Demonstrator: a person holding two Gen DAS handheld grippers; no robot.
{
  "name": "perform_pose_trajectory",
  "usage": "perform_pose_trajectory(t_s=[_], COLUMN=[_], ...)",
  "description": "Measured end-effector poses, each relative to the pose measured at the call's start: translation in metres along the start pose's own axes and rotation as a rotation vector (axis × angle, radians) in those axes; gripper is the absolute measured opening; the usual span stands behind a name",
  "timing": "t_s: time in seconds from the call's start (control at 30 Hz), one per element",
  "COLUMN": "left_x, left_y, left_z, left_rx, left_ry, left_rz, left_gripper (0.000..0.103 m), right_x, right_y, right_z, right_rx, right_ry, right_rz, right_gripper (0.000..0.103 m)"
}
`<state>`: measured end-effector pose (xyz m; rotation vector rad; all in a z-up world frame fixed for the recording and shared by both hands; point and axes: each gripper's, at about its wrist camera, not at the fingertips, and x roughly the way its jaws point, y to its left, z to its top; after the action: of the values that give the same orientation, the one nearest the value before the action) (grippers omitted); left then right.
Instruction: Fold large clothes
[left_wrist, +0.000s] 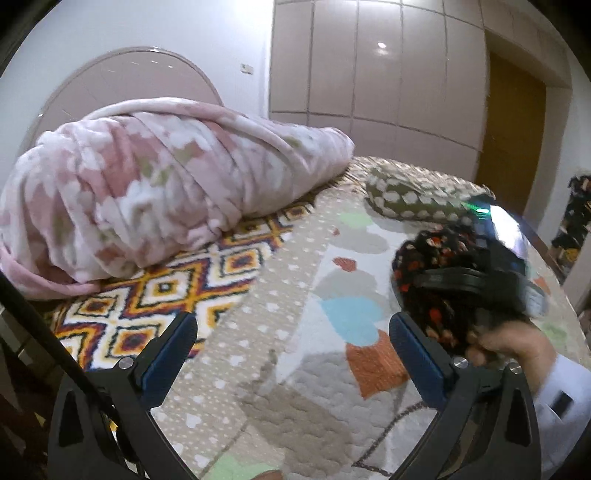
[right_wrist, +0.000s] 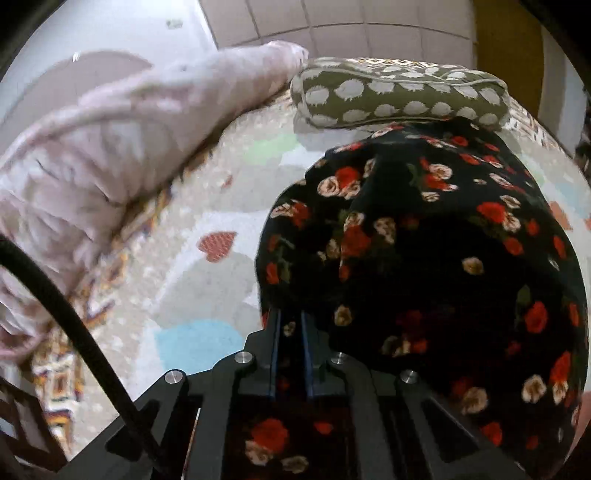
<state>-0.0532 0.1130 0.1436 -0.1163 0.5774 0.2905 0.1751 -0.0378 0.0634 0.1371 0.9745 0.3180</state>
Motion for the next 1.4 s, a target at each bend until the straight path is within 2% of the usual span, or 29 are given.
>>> perform_pose_trajectory(t_s=[0.03, 0.1, 0.17, 0.27, 0.33, 0.4, 0.43, 0.53, 0.67, 0.8, 0.87, 0.9, 0.93, 0.97, 1.0, 1.1, 1.13, 1.17, 1.27, 1.4], left_x=[-0.002, -0.011, -0.020, -0.033, -0.040, -0.045, -0.047, -0.051, -0.051, -0.049, -0.050, -0.050, -0.049, -0.048, -0.047, -0.040, -0.037, -0.035, -0.028, -0.016], left_y=[0.001, 0.001, -0.004, -0.018, -0.029, -0.041, -0.045, -0.062, -0.076, -0.077, -0.072, -0.070, -0.068, -0.066, -0.064, -0.057, -0.054, -0.052, -0.043, -0.033], left_z=[0.001, 0.003, 0.004, 0.005, 0.003, -0.002, -0.005, -0.019, -0.039, -0.053, -0.055, -0.056, -0.055, -0.056, -0.056, -0.057, -0.057, -0.057, -0.057, -0.060], left_rx=[-0.009, -0.005, 0.029, 0.079, 0.104, 0.115, 0.114, 0.124, 0.149, 0.158, 0.147, 0.147, 0.148, 0.147, 0.143, 0.124, 0.121, 0.118, 0.103, 0.075], left_ry=[-0.010, -0.045, -0.072, -0.102, -0.093, -0.044, -0.031, 0.019, 0.084, 0.150, 0.151, 0.148, 0.148, 0.151, 0.157, 0.177, 0.182, 0.185, 0.188, 0.208], left_rz=[0.001, -0.001, 0.003, 0.004, -0.065, -0.163, -0.179, -0.204, -0.196, -0.175, -0.164, -0.155, -0.145, -0.135, -0.127, -0.122, -0.119, -0.117, -0.109, -0.100], left_gripper=[0.103, 0.103, 0.103, 0.103, 0.103, 0.103, 0.103, 0.103, 0.103, 0.103, 0.103, 0.103, 0.103, 0.103, 0.103, 0.103, 0.103, 0.103, 0.103, 0.103], right_x=[-0.013, -0.042, -0.075, -0.115, -0.138, -0.155, -0.161, -0.177, -0.191, -0.192, -0.185, -0.177, -0.170, -0.165, -0.157, -0.137, -0.129, -0.115, -0.094, -0.102], right_y=[0.000, 0.000, -0.011, -0.031, -0.048, -0.067, -0.074, -0.097, -0.119, -0.120, -0.117, -0.115, -0.116, -0.118, -0.119, -0.113, -0.111, -0.110, -0.124, -0.125], right_z=[-0.002, -0.009, -0.020, -0.044, -0.069, -0.094, -0.106, -0.139, -0.174, -0.170, -0.159, -0.149, -0.141, -0.134, -0.124, -0.102, -0.097, -0.091, -0.089, -0.091], right_rx=[-0.001, -0.002, 0.014, -0.009, -0.033, -0.037, -0.032, 0.001, 0.055, 0.028, 0.013, 0.019, 0.035, 0.063, 0.099, 0.109, 0.086, 0.053, 0.030, 0.013], right_ry=[-0.028, -0.087, -0.137, -0.187, -0.198, -0.200, -0.196, -0.184, -0.175, -0.198, -0.216, -0.215, -0.213, -0.214, -0.206, -0.198, -0.180, -0.126, -0.018, -0.004], right_rz=[0.012, 0.024, 0.041, 0.027, -0.049, -0.127, -0.153, -0.195, -0.231, -0.206, -0.194, -0.191, -0.178, -0.151, -0.107, -0.032, -0.038, -0.094, -0.220, -0.304], right_gripper=[0.015, 0.044, 0.059, 0.059, 0.059, 0.059, 0.059, 0.062, 0.065, 0.065, 0.065, 0.062, 0.054, 0.031, 0.020, 0.020, 0.020, 0.014, 0.012, 0.012])
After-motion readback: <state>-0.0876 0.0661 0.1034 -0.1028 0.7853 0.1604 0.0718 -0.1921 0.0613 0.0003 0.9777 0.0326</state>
